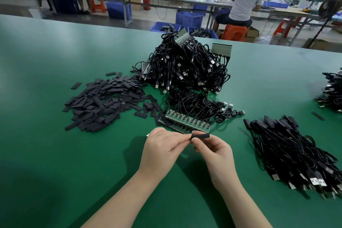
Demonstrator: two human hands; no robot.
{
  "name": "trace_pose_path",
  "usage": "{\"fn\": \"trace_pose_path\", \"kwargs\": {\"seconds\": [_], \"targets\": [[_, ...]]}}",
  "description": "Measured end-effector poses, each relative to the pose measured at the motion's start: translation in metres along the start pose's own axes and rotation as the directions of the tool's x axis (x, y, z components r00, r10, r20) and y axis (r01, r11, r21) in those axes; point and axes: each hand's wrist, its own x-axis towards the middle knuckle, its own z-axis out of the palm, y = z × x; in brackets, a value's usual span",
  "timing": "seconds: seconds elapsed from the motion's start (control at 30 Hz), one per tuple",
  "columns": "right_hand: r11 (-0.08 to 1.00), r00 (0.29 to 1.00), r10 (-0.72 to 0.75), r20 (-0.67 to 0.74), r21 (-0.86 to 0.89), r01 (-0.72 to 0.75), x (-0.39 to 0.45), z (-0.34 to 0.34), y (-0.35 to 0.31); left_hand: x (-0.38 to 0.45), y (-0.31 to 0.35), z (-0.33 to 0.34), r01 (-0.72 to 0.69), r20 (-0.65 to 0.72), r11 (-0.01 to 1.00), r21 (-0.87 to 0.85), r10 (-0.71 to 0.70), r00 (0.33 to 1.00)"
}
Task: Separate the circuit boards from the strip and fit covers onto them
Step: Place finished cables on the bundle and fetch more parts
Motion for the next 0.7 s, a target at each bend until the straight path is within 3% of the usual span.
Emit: {"fn": "trace_pose_path", "kwargs": {"seconds": [0.27,0.7], "targets": [[0.999,1.0,0.015,-0.014,0.052,-0.014,0.0002,-0.0002,-0.0032,0.001,0.0009,0.0023,0.086,-0.028,0.996,0.014,-0.085,0.996],[1.0,0.999,-0.029,-0.018,-0.012,0.028,-0.0001,0.0028,-0.0008,0.0001,-0.0002,0.0018,0.102,-0.007,0.995,-0.016,-0.102,0.995]]}}
